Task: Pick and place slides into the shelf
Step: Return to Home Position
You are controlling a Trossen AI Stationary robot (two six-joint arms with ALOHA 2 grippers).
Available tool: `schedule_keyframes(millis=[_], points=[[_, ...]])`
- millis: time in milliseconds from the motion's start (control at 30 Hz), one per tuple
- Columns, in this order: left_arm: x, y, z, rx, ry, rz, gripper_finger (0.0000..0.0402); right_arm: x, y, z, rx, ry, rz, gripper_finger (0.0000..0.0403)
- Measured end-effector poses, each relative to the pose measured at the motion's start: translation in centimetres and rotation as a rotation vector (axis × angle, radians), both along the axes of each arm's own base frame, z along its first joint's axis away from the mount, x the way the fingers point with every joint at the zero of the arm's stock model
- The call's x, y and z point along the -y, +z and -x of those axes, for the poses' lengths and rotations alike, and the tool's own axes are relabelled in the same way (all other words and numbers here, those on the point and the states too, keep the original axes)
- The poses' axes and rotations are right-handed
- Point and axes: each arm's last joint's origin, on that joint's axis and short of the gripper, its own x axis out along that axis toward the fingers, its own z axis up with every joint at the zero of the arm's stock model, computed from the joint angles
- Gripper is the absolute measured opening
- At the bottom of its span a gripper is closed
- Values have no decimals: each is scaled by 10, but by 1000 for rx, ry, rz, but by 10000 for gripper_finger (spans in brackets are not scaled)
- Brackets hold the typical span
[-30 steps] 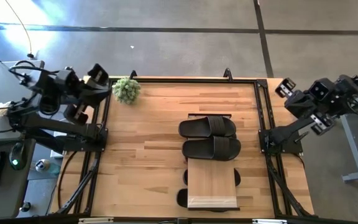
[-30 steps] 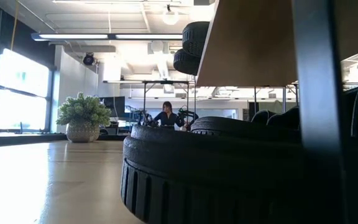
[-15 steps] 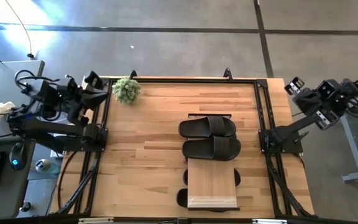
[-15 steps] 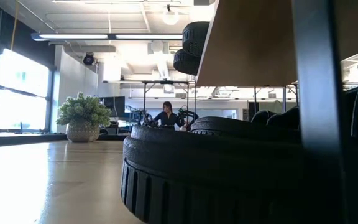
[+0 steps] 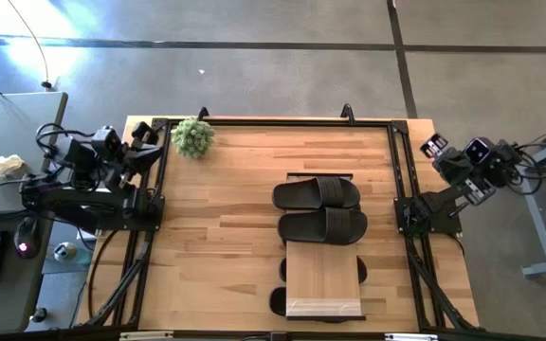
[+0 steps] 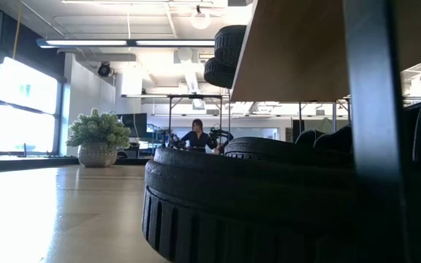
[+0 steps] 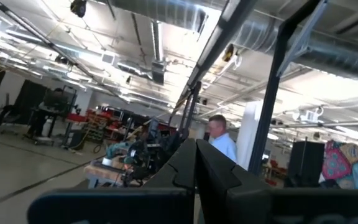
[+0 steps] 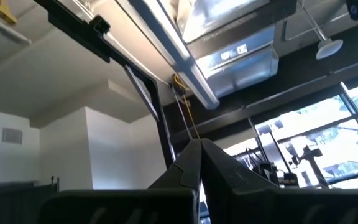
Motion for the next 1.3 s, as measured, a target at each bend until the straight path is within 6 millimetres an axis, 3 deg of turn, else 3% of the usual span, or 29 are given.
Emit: schedule_keyframes(millis=[200,400,833,1300], points=[[0,-22,5,17,16,45,0,-2,-28,-5,56,4,-30,0],[-1,-39,5,7,27,73,0,-7,-44,-15,72,12,-54,0],[-4,-86,-15,65,-11,118,0,-14,-89,-31,152,43,-129,0],[-7,-137,-28,62,-35,244,0,-17,-116,-42,75,72,-207,0]])
